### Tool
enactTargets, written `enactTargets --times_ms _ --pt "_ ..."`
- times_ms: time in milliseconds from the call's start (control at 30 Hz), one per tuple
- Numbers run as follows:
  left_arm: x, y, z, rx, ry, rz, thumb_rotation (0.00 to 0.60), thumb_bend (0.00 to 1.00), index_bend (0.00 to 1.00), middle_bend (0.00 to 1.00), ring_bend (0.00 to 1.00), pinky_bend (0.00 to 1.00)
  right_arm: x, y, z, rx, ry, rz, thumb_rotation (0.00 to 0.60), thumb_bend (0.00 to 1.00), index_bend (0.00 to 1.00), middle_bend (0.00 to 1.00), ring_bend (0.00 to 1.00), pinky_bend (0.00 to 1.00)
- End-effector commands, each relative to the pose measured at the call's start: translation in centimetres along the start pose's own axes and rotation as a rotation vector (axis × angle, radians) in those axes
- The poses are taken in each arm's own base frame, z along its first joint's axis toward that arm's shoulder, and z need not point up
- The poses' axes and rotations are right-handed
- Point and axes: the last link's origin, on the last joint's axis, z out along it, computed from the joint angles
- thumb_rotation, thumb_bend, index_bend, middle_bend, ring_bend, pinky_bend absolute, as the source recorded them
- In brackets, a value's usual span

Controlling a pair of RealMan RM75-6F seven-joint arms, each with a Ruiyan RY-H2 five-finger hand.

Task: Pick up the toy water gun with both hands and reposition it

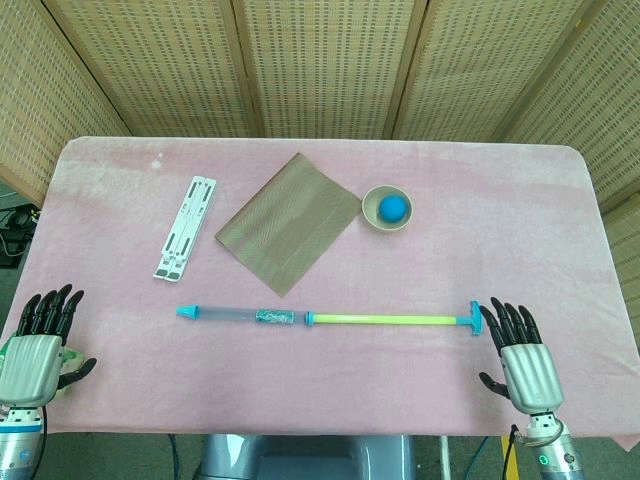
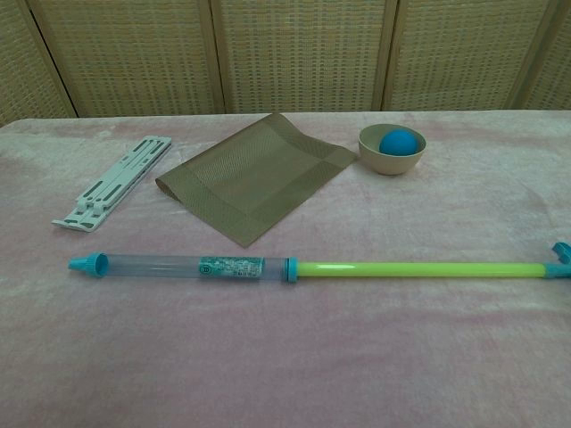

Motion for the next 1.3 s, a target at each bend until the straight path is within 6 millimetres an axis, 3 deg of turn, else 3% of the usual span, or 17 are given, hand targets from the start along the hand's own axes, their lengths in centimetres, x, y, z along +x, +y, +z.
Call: enactTargets --times_ms 33,633,800,867,933,1033,1133,1300 --pt "0.0 0.0 0.0 0.0 -0.001 0.002 0.6 0.05 0.0 0.0 0.0 0.0 0.0 0.0 0.0 0.0 -0.001 0.001 0.6 0.11 0.0 0.0 0.0 0.0" --pt "0.5 -0.1 -0.1 0.006 -0.003 0.009 0.6 0.06 0.0 0.0 0.0 0.0 -0.1 0.0 0.1 -0.002 0.001 0.0 0.6 0.11 0.0 0.0 0.0 0.0" --pt "0.8 0.0 -0.3 0.009 0.004 0.002 0.6 0.06 0.0 0.0 0.0 0.0 0.0 0.0 0.2 0.001 0.016 -0.004 0.6 0.11 0.06 0.02 0.02 0.04" --pt "0.8 -0.1 -0.3 0.009 0.005 0.0 0.6 0.06 0.0 0.0 0.0 0.0 0.2 0.0 0.3 0.001 0.034 -0.005 0.6 0.11 0.11 0.13 0.15 0.15" --pt "0.9 -0.2 -0.3 0.013 0.006 -0.004 0.6 0.06 0.0 0.0 0.0 0.0 0.5 0.0 0.5 -0.002 0.062 -0.007 0.6 0.11 0.18 0.41 0.45 0.32" --pt "0.9 -0.3 -0.2 0.016 0.005 -0.009 0.6 0.07 0.0 0.0 0.0 0.0 0.9 0.2 1.4 -0.017 0.091 -0.007 0.6 0.12 0.27 0.73 0.76 0.5" --pt "0.8 -0.2 -0.1 0.012 0.003 -0.009 0.6 0.07 0.0 0.0 0.0 0.0 1.4 0.3 3.1 -0.036 0.098 -0.021 0.6 0.13 0.36 0.91 0.93 0.59" --pt "0.8 -0.1 -0.1 0.009 0.007 -0.008 0.6 0.07 0.0 0.0 0.0 0.0 1.0 -0.4 6.1 -0.045 0.051 -0.075 0.6 0.2 0.43 1.0 1.0 0.69"
